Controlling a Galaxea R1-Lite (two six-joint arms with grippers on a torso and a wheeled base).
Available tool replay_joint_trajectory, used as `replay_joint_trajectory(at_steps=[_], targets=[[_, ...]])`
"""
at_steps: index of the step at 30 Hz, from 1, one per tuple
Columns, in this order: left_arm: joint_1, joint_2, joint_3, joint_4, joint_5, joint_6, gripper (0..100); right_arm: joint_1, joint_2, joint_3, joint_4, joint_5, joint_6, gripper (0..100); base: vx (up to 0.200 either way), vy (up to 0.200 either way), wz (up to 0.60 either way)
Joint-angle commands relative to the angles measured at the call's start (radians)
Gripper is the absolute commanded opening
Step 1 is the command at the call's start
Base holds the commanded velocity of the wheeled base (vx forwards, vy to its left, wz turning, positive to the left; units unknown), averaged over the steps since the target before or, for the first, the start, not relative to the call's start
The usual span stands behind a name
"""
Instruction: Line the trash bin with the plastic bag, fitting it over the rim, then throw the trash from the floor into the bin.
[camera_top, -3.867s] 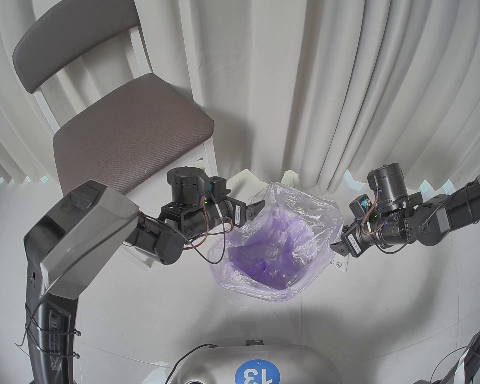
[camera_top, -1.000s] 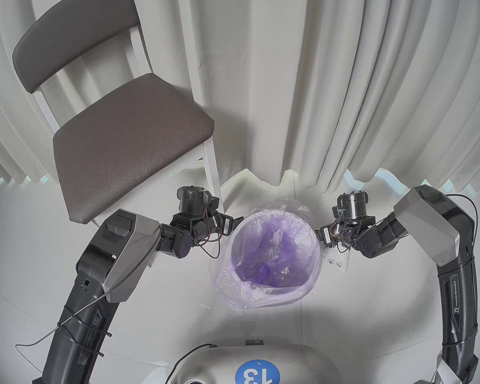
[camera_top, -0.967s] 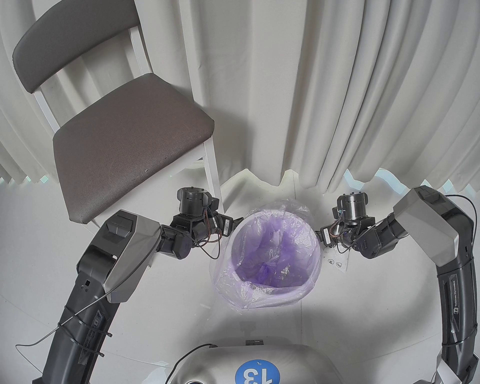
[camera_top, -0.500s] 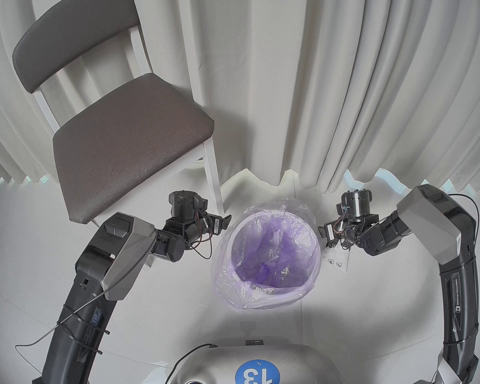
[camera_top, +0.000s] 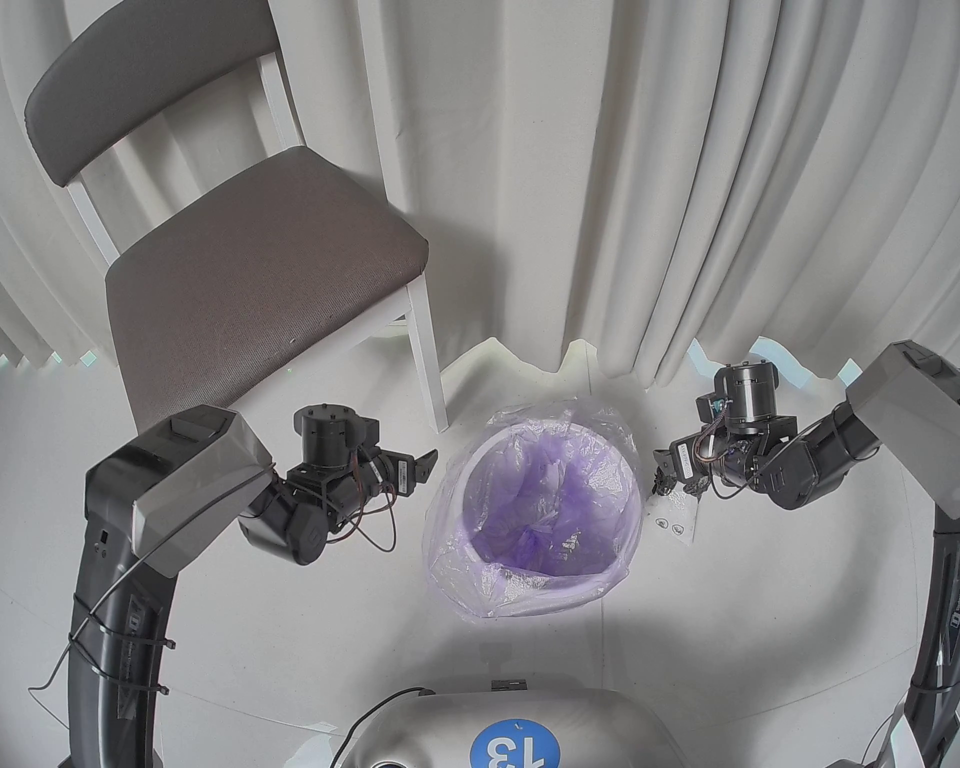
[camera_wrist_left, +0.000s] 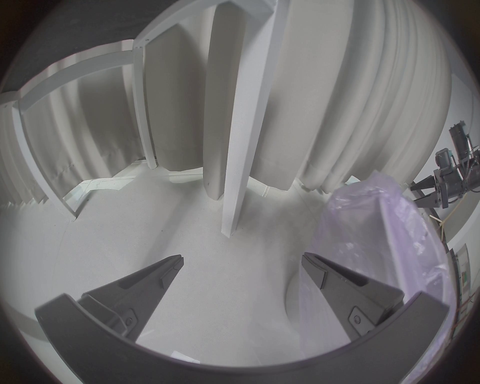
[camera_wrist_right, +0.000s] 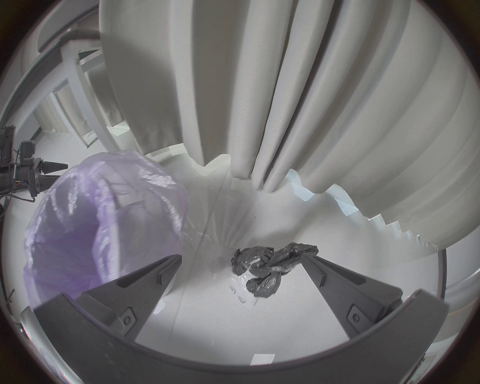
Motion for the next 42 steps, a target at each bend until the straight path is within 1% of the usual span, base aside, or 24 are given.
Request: replay_joint_trajectory(at_steps=[1, 3, 4, 5, 7, 11, 14, 16, 18, 21, 24, 25, 26, 27, 29, 30, 31, 34, 37, 38, 39, 41, 42], targets=[[-0.021, -0.230, 0.413, -0.276, -0.094, -0.021, 100, 0.064, -0.194, 0.226, -0.048, -0.001, -0.010, 100, 0.000, 0.000, 0.00], [-0.024, -0.267, 0.571, -0.379, -0.210, -0.020, 100, 0.072, -0.231, 0.290, -0.085, 0.002, -0.009, 100, 0.000, 0.000, 0.00], [-0.024, -0.275, 0.620, -0.405, -0.249, -0.015, 100, 0.074, -0.238, 0.310, -0.093, 0.002, -0.009, 100, 0.000, 0.000, 0.00], [-0.024, -0.273, 0.666, -0.425, -0.284, -0.009, 100, 0.074, -0.243, 0.330, -0.099, 0.002, -0.010, 100, 0.000, 0.000, 0.00], [-0.026, -0.265, 0.701, -0.433, -0.309, 0.000, 100, 0.074, -0.246, 0.354, -0.104, 0.002, -0.010, 100, 0.000, 0.000, 0.00], [-0.035, -0.229, 0.709, -0.440, -0.315, 0.017, 100, 0.072, -0.252, 0.374, -0.117, 0.002, -0.009, 100, 0.000, 0.000, 0.00], [-0.049, -0.181, 0.710, -0.489, -0.336, 0.025, 100, 0.058, -0.288, 0.405, -0.139, 0.003, -0.007, 100, 0.000, 0.000, 0.00], [-0.063, -0.158, 0.710, -0.499, -0.347, 0.034, 100, 0.048, -0.300, 0.411, -0.137, 0.003, -0.010, 100, 0.000, 0.000, 0.00], [-0.063, -0.138, 0.706, -0.493, -0.348, 0.063, 100, 0.043, -0.312, 0.417, -0.136, 0.003, -0.016, 100, 0.000, 0.000, 0.00], [-0.051, -0.094, 0.687, -0.486, -0.348, 0.143, 100, 0.031, -0.314, 0.423, -0.139, 0.003, -0.029, 100, 0.000, 0.000, 0.00], [-0.046, -0.080, 0.667, -0.466, -0.348, 0.169, 100, 0.025, -0.314, 0.422, -0.139, 0.003, -0.030, 100, 0.000, 0.000, 0.00], [-0.046, -0.072, 0.643, -0.434, -0.348, 0.175, 100, 0.018, -0.311, 0.419, -0.137, 0.005, -0.032, 100, 0.000, 0.000, 0.00], [-0.046, -0.072, 0.643, -0.434, -0.348, 0.175, 100, 0.018, -0.311, 0.419, -0.137, 0.005, -0.032, 100, 0.000, 0.000, 0.00], [-0.043, -0.063, 0.588, -0.371, -0.347, 0.177, 100, 0.012, -0.301, 0.411, -0.139, 0.005, -0.038, 100, 0.000, 0.000, 0.00], [-0.040, -0.052, 0.543, -0.339, -0.345, 0.177, 100, 0.005, -0.300, 0.408, -0.139, 0.006, -0.039, 100, 0.000, 0.000, 0.00], [-0.040, -0.037, 0.491, -0.304, -0.341, 0.177, 100, 0.002, -0.298, 0.405, -0.139, 0.006, -0.041, 100, 0.000, 0.000, 0.00], [-0.040, -0.031, 0.470, -0.290, -0.341, 0.177, 100, 0.002, -0.298, 0.403, -0.139, 0.008, -0.041, 100, 0.000, 0.000, 0.00], [-0.040, -0.006, 0.358, -0.186, -0.339, 0.177, 100, -0.011, -0.289, 0.405, -0.139, 0.037, -0.041, 100, 0.000, 0.000, 0.00], [-0.044, 0.017, 0.247, -0.068, -0.330, 0.178, 100, -0.020, -0.271, 0.402, -0.139, 0.048, -0.042, 100, 0.000, 0.000, 0.00], [-0.044, 0.017, 0.247, -0.068, -0.330, 0.178, 100, -0.020, -0.271, 0.402, -0.139, 0.048, -0.042, 100, 0.000, 0.000, 0.00], [-0.048, 0.041, 0.164, 0.009, -0.315, 0.194, 100, -0.020, -0.249, 0.400, -0.140, 0.048, -0.045, 100, 0.000, 0.000, 0.00], [-0.044, 0.069, 0.083, 0.086, -0.282, 0.229, 100, -0.021, -0.231, 0.399, -0.140, 0.049, -0.055, 100, 0.000, 0.000, 0.00], [-0.041, 0.083, 0.037, 0.133, -0.250, 0.254, 100, -0.025, -0.219, 0.397, -0.144, 0.048, -0.061, 100, 0.000, 0.000, 0.00]])
